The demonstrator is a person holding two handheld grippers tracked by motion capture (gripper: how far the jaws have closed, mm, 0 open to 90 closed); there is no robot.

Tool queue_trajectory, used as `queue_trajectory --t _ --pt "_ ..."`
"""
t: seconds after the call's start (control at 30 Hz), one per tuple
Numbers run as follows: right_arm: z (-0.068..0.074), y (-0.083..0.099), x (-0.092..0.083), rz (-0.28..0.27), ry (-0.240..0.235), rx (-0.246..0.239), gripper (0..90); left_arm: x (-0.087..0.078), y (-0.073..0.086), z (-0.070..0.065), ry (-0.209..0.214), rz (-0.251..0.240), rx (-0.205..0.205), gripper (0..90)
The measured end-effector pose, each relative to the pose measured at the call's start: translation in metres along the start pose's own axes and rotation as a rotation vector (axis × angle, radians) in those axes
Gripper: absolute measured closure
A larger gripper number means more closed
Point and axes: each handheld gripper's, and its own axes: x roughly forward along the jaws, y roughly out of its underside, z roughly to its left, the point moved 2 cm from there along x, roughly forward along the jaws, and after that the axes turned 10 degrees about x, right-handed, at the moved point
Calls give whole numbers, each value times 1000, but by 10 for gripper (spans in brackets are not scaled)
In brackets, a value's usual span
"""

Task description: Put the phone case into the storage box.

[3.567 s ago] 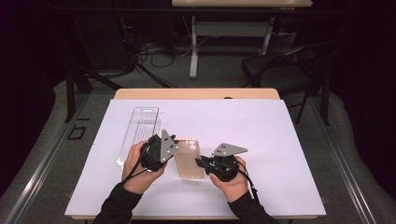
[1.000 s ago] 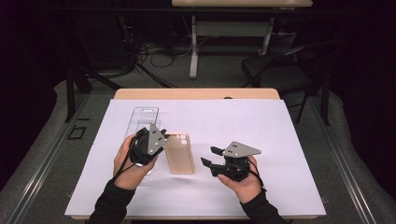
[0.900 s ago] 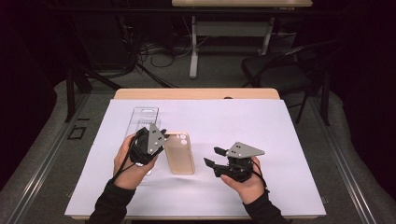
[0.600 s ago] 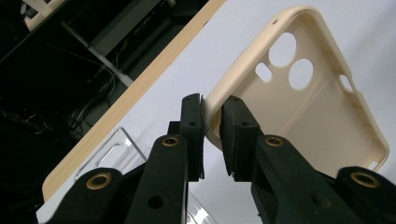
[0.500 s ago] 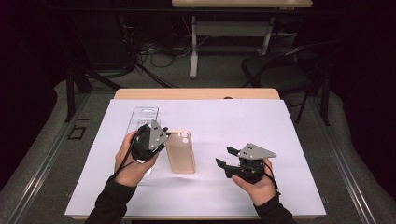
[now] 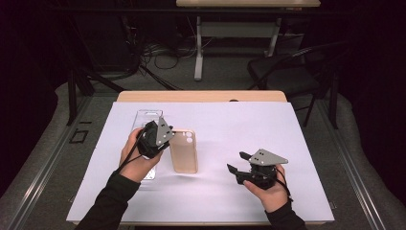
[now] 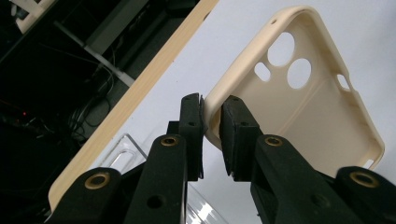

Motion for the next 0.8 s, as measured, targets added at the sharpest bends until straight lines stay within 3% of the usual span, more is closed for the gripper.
queue_trajectory --t 0.37,0.57,0.8 --pt "-2 -1 -1 -18 4 10 343 0 -6 11 -17 -47 77 797" --pt "-3 -1 -2 -18 10 18 325 4 -7 18 -27 -54 93 797" --pt "-5 0 -2 -20 15 26 316 6 -6 30 -50 -82 80 796"
